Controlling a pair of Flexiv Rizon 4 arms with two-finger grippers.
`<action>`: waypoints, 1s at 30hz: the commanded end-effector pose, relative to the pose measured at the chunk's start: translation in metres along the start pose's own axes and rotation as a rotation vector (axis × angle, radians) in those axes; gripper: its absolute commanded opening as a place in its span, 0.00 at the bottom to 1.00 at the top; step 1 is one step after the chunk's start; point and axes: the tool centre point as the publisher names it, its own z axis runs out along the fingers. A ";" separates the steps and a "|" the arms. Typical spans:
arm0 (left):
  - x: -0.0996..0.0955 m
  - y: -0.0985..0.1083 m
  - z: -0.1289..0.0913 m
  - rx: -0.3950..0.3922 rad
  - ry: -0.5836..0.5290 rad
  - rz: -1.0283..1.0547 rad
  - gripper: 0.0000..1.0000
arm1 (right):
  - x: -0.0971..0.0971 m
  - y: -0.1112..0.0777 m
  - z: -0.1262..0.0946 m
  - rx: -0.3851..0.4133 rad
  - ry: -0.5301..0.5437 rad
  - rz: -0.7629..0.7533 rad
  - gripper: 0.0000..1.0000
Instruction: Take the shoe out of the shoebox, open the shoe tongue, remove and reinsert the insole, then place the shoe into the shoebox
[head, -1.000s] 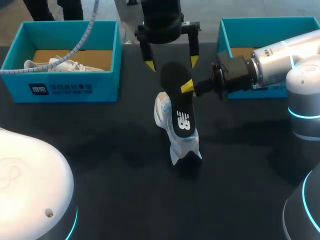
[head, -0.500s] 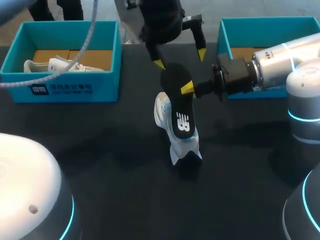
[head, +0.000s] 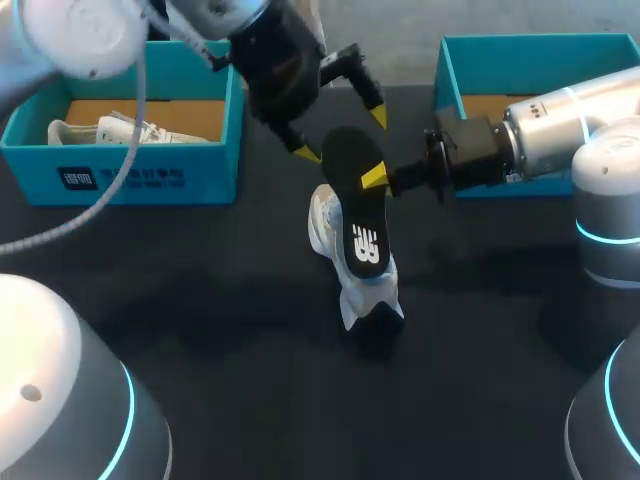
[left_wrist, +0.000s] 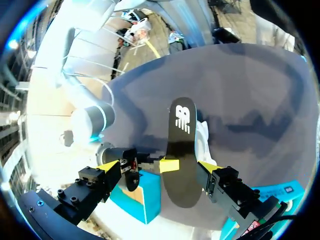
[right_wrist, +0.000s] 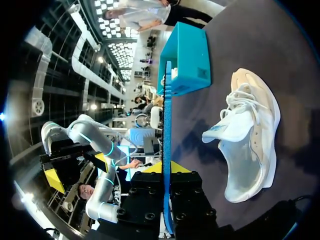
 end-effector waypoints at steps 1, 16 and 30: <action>0.016 -0.006 -0.001 -0.039 -0.290 0.047 1.00 | -0.002 -0.004 0.000 -0.005 -0.003 0.005 0.00; 0.032 0.000 -0.006 -0.108 -0.598 0.025 1.00 | -0.005 -0.005 -0.003 -0.009 -0.008 0.021 0.00; 0.050 -0.012 0.007 -0.073 -0.761 -0.010 1.00 | -0.001 -0.004 -0.009 -0.013 -0.009 0.038 0.00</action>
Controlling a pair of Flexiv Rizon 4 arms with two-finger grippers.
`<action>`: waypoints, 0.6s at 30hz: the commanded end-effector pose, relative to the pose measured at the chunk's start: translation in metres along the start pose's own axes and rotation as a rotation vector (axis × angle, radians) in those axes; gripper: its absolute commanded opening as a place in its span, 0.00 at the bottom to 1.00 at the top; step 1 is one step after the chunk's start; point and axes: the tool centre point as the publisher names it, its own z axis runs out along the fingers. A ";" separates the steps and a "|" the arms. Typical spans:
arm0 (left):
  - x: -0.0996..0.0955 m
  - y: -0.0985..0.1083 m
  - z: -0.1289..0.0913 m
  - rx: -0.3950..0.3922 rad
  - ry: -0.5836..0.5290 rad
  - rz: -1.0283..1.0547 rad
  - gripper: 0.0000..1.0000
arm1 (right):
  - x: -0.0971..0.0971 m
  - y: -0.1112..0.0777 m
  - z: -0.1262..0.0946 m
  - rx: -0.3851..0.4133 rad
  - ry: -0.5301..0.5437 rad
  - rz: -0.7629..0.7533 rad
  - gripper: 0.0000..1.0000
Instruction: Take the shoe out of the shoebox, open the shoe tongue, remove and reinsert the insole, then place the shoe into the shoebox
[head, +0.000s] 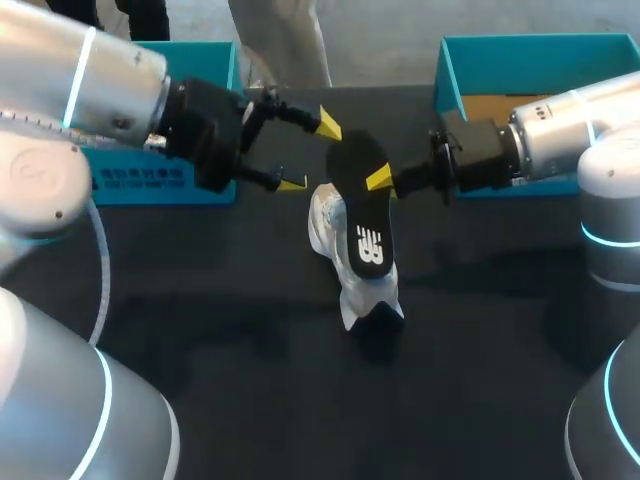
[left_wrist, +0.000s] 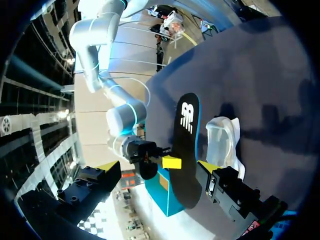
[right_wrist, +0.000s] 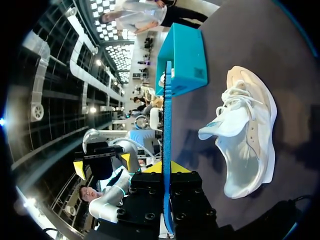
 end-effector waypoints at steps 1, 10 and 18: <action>0.011 -0.007 0.004 -0.015 -0.253 -0.031 1.00 | 0.001 -0.003 -0.003 -0.005 -0.006 0.004 0.00; 0.011 -0.007 0.004 -0.015 -0.253 -0.031 1.00 | -0.004 -0.008 -0.004 -0.021 0.000 0.032 0.00; 0.020 -0.007 0.007 -0.018 -0.256 -0.019 1.00 | 0.001 -0.011 -0.011 -0.042 0.023 0.036 0.00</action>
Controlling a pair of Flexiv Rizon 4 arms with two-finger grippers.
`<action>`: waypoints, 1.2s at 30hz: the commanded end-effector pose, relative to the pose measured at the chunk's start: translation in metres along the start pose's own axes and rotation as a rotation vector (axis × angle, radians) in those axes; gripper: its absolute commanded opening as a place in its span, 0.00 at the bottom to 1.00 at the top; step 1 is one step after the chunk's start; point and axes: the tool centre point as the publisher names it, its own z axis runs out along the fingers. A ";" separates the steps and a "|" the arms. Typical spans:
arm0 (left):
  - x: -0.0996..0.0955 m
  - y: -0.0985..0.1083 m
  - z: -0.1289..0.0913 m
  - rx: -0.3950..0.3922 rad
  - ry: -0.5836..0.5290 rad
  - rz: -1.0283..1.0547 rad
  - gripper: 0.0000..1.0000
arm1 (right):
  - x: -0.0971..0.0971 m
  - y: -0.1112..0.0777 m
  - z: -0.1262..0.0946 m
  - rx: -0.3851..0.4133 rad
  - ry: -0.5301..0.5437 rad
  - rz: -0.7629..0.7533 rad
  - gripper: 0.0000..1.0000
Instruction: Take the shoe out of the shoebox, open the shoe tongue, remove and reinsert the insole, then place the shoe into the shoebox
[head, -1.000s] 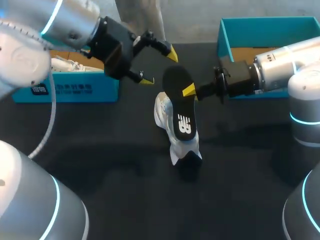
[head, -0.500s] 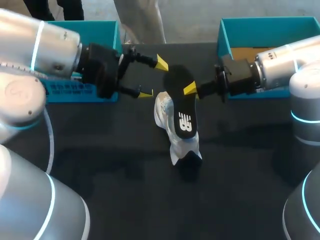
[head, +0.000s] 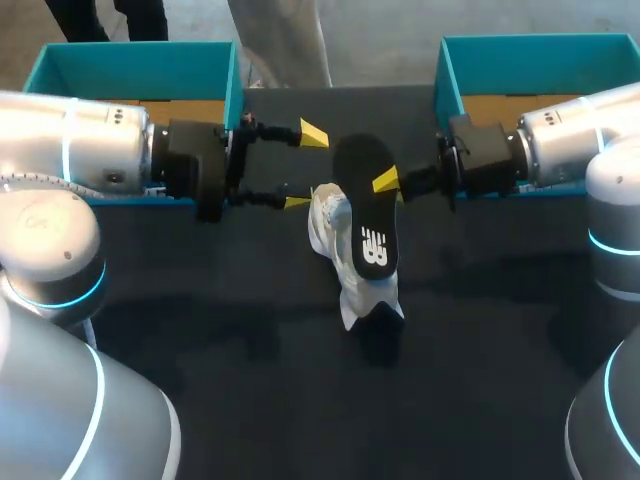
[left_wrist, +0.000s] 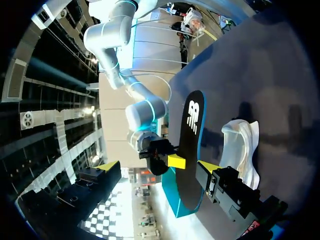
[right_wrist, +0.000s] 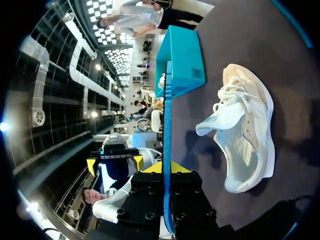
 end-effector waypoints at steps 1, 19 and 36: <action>0.013 -0.002 0.002 -0.018 -0.038 0.003 1.00 | 0.002 -0.005 -0.003 -0.017 0.015 0.011 0.00; 0.032 0.022 0.025 -0.115 -0.167 -0.082 0.96 | 0.018 -0.012 0.003 -0.079 0.130 0.002 0.00; 0.034 0.035 0.031 -0.096 -0.169 -0.085 0.46 | 0.027 -0.025 0.016 -0.019 0.142 -0.016 0.00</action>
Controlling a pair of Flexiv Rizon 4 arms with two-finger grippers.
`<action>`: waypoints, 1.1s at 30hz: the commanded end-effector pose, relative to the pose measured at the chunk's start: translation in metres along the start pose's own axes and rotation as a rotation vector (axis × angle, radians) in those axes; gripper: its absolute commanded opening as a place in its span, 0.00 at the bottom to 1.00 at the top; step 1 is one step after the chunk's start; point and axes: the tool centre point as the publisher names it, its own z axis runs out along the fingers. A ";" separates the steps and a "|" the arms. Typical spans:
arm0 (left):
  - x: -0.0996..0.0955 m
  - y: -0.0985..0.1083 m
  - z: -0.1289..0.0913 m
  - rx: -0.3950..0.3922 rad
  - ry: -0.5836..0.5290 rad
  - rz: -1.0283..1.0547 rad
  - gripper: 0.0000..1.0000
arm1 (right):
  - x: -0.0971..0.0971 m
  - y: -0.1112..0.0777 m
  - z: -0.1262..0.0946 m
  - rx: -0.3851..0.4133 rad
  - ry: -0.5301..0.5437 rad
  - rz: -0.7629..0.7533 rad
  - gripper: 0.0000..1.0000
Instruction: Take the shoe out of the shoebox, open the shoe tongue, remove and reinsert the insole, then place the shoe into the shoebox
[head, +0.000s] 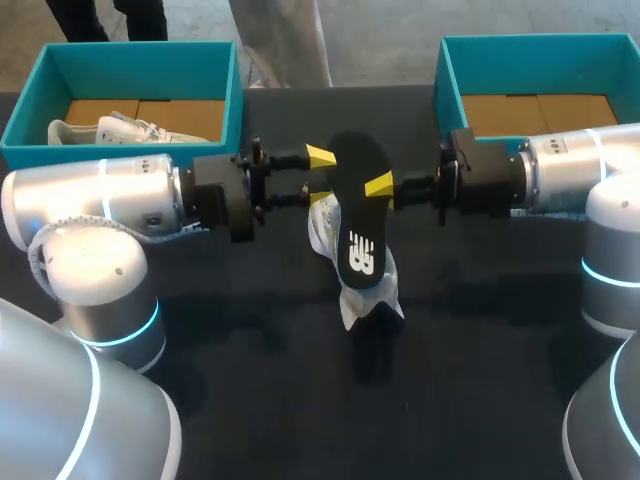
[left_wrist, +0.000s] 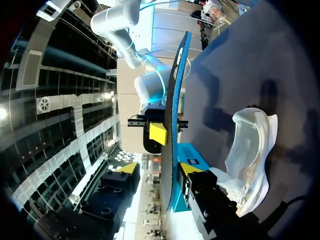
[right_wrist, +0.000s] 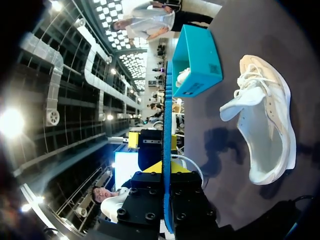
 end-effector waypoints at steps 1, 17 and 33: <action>0.000 0.004 0.002 0.012 0.005 0.003 0.45 | 0.001 0.005 0.005 0.014 -0.003 -0.003 0.00; 0.001 0.005 0.016 0.029 0.001 0.012 0.36 | 0.008 0.004 0.021 0.067 -0.019 -0.021 0.00; 0.004 -0.002 0.014 0.036 0.013 0.011 0.22 | 0.008 0.000 0.013 0.029 -0.023 -0.020 0.00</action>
